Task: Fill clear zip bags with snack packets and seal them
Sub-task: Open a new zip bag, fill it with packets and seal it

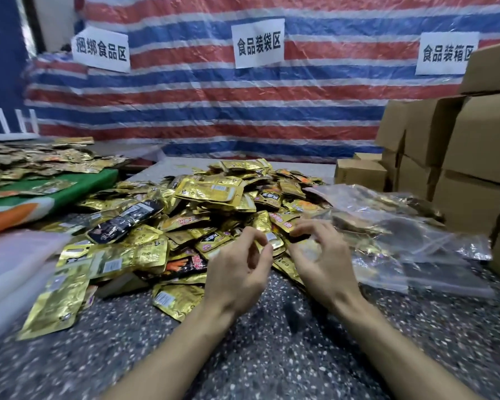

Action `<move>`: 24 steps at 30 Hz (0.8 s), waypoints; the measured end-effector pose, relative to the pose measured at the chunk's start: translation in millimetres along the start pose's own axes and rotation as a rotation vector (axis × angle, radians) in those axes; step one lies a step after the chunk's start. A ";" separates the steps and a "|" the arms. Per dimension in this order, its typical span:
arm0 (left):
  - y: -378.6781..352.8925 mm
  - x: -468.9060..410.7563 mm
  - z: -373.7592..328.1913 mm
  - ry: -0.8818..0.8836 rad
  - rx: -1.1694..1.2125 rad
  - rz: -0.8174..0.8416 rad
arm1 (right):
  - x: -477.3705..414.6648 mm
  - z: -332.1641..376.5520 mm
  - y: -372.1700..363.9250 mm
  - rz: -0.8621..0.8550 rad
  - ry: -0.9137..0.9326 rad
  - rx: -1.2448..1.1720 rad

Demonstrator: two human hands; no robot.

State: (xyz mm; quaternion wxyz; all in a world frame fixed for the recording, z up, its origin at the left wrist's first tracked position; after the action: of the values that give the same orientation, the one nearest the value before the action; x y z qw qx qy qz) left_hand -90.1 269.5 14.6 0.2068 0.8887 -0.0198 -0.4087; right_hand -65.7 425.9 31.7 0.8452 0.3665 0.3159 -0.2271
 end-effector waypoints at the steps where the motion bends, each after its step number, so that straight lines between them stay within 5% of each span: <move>1: -0.2 -0.1 1.5 0.008 -0.015 0.010 | 3.1 -0.9 -1.3 0.004 0.005 -0.050; 7: 11.6 -3.3 -1.2 0.069 0.116 0.127 | 21.8 -3.9 -19.3 0.249 0.018 -0.307; 14: 127.5 -1.6 46.8 0.271 -0.071 0.028 | 13.9 -5.8 -13.5 0.238 0.043 -0.324; 19: 235.8 12.5 105.4 0.558 -0.736 -0.132 | 14.1 -0.4 -11.6 0.223 0.066 -0.344; 21: 275.0 28.2 128.4 0.736 -1.118 -0.079 | 15.5 2.7 -11.8 0.230 0.073 -0.356; 24: 301.8 58.6 158.0 0.940 -1.255 0.067 | 17.7 4.4 -13.4 0.250 0.071 -0.372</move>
State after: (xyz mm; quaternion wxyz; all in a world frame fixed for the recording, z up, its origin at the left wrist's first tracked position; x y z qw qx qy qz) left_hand -126.8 -73.7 -3.4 0.6692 0.6843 0.2777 0.0821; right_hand -60.0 411.4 15.3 0.9081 0.2484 0.3341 -0.0456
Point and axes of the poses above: each hand's wrist, its own x-axis away from the middle knuckle, its own y-axis out of the back of the hand, z = x × y, the point moved 10 cm from there along -x, towards the middle knuckle, and after that the axes turned 4 degrees about x, right-handed, at the moved point
